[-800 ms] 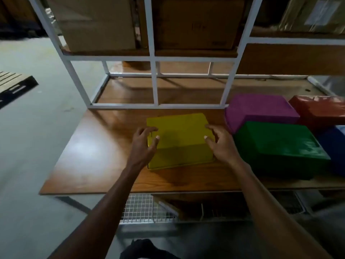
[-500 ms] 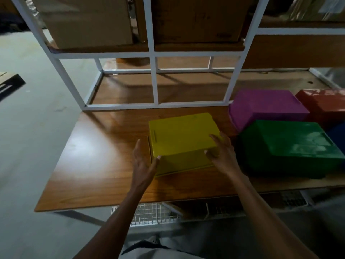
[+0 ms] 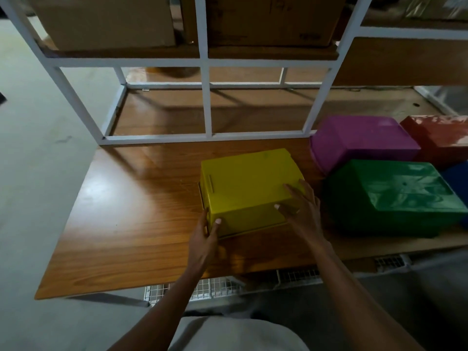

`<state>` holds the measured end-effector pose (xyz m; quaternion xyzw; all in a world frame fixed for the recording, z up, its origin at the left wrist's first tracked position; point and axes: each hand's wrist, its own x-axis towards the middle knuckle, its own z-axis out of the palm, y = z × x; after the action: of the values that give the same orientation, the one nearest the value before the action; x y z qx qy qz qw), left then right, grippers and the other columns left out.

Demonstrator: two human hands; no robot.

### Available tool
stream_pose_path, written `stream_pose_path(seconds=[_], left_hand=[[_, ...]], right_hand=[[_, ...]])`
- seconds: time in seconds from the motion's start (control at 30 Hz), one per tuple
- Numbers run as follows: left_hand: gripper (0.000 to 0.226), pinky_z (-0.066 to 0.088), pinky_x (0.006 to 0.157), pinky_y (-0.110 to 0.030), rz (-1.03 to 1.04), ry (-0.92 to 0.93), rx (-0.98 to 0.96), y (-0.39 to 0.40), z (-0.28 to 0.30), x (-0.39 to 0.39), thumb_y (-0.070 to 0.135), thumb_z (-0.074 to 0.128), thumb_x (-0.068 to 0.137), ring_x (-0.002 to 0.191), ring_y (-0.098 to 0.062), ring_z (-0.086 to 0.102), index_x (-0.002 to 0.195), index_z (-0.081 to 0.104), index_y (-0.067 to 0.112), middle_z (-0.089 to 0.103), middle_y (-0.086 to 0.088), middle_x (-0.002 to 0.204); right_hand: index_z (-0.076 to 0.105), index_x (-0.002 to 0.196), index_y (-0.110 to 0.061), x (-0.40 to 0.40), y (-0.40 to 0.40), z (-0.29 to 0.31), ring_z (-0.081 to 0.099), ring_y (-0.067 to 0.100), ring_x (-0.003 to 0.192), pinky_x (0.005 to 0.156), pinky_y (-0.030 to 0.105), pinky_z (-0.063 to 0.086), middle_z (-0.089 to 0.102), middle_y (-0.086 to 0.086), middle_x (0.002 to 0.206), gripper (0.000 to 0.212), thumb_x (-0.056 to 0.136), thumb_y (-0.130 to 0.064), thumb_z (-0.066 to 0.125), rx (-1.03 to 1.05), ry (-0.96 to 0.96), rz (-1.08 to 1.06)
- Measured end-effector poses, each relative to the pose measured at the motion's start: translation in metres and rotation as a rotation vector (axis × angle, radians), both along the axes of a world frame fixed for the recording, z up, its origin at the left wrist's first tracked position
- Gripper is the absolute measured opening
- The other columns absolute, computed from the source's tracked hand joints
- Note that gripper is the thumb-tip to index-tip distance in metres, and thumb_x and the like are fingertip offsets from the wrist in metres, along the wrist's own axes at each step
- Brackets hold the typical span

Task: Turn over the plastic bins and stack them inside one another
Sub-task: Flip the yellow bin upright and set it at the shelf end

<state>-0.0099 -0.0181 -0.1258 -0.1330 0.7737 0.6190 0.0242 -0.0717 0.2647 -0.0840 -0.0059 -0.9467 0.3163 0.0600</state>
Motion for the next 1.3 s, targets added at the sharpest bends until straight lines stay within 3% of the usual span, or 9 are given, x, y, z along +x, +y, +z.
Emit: stream_pose_path(seconds=[0.17, 0.33, 0.5, 0.7, 0.87, 1.0, 1.13, 1.23, 1.3], left_hand=[[0.08, 0.059, 0.094, -0.054, 0.099, 0.149, -0.132, 0.008, 0.015, -0.002, 0.081, 0.054, 0.087, 0.127, -0.028, 0.061, 0.157, 0.029, 0.051, 0.058, -0.002, 0.149], [0.098, 0.054, 0.093, -0.04, 0.014, 0.407, -0.356, 0.019, 0.047, -0.003, 0.053, 0.082, 0.081, 0.129, -0.021, 0.053, 0.161, 0.026, 0.043, 0.048, -0.003, 0.15], [0.075, 0.062, 0.06, -0.036, -0.023, 0.571, -0.617, 0.013, 0.063, -0.024, 0.0, 0.07, 0.093, 0.088, -0.027, 0.069, 0.156, 0.043, 0.032, 0.064, -0.015, 0.125], [0.049, 0.05, 0.043, -0.031, -0.057, 0.578, -0.849, 0.0, 0.084, -0.052, 0.005, 0.064, 0.098, 0.054, -0.025, 0.065, 0.145, 0.058, 0.016, 0.075, -0.019, 0.093], [0.04, 0.042, 0.048, -0.027, -0.005, 0.519, -0.81, 0.005, 0.1, -0.071, 0.003, 0.059, 0.1, 0.056, -0.026, 0.066, 0.139, 0.064, 0.012, 0.077, -0.014, 0.084], [0.036, 0.056, 0.047, -0.037, 0.045, 0.412, -0.77, 0.001, 0.112, -0.085, 0.003, 0.056, 0.102, 0.058, -0.023, 0.068, 0.135, 0.067, 0.01, 0.077, -0.011, 0.086], [0.021, 0.056, 0.042, -0.028, 0.055, 0.205, -0.547, 0.0, 0.128, -0.088, 0.003, 0.053, 0.103, 0.051, -0.017, 0.07, 0.097, 0.073, 0.006, 0.073, -0.01, 0.072], [0.027, 0.064, 0.053, -0.045, 0.087, -0.006, -0.303, 0.003, 0.123, -0.078, 0.008, 0.052, 0.104, 0.055, -0.026, 0.076, 0.085, 0.067, -0.005, 0.073, -0.019, 0.066], [0.029, 0.065, 0.061, -0.051, 0.124, -0.108, -0.199, 0.008, 0.115, -0.066, 0.011, 0.053, 0.104, 0.058, -0.031, 0.076, 0.086, 0.068, -0.008, 0.074, -0.022, 0.067]], right_hand=[[0.063, 0.143, -0.034, -0.019, 0.002, 0.025, 0.031, 0.025, 0.157, 0.121, 0.054, 0.023, 0.041, -0.001, 0.166, 0.069, 0.086, -0.073, 0.058, 0.021, 0.087, -0.095], [0.057, 0.146, -0.042, -0.058, 0.007, 0.072, 0.037, 0.034, 0.15, 0.118, 0.061, 0.027, 0.042, -0.008, 0.165, 0.064, 0.089, -0.072, 0.061, 0.004, 0.118, -0.186], [0.055, 0.149, -0.039, -0.093, 0.01, 0.094, 0.039, 0.027, 0.151, 0.122, 0.06, 0.022, 0.046, -0.006, 0.162, 0.052, 0.099, -0.05, 0.061, 0.001, 0.103, -0.113], [0.062, 0.143, -0.03, -0.1, 0.006, 0.097, 0.043, 0.027, 0.147, 0.12, 0.056, 0.025, 0.055, -0.004, 0.155, 0.043, 0.102, -0.04, 0.058, 0.027, 0.144, -0.007], [0.069, 0.135, -0.028, -0.073, -0.006, 0.098, 0.043, 0.03, 0.142, 0.113, 0.053, 0.033, 0.06, -0.002, 0.146, 0.039, 0.097, -0.036, 0.062, 0.026, 0.329, -0.103], [0.067, 0.134, -0.03, -0.047, -0.003, 0.073, 0.036, 0.035, 0.149, 0.111, 0.063, 0.038, 0.05, 0.002, 0.155, 0.044, 0.092, -0.041, 0.06, -0.088, 0.31, -0.256], [0.043, 0.156, -0.026, -0.029, -0.002, 0.051, 0.023, 0.043, 0.153, 0.114, 0.066, 0.032, 0.026, 0.011, 0.168, 0.067, 0.094, -0.035, 0.067, -0.095, 0.049, -0.435], [0.018, 0.168, -0.018, -0.025, -0.004, 0.036, 0.027, 0.043, 0.154, 0.12, 0.056, 0.031, 0.015, 0.017, 0.172, 0.082, 0.102, -0.036, 0.063, -0.446, -0.205, -0.403], [0.019, 0.167, -0.016, -0.024, -0.007, 0.032, 0.037, 0.037, 0.152, 0.12, 0.052, 0.037, 0.028, 0.014, 0.17, 0.075, 0.107, -0.04, 0.056, -0.651, -0.353, -0.371]])
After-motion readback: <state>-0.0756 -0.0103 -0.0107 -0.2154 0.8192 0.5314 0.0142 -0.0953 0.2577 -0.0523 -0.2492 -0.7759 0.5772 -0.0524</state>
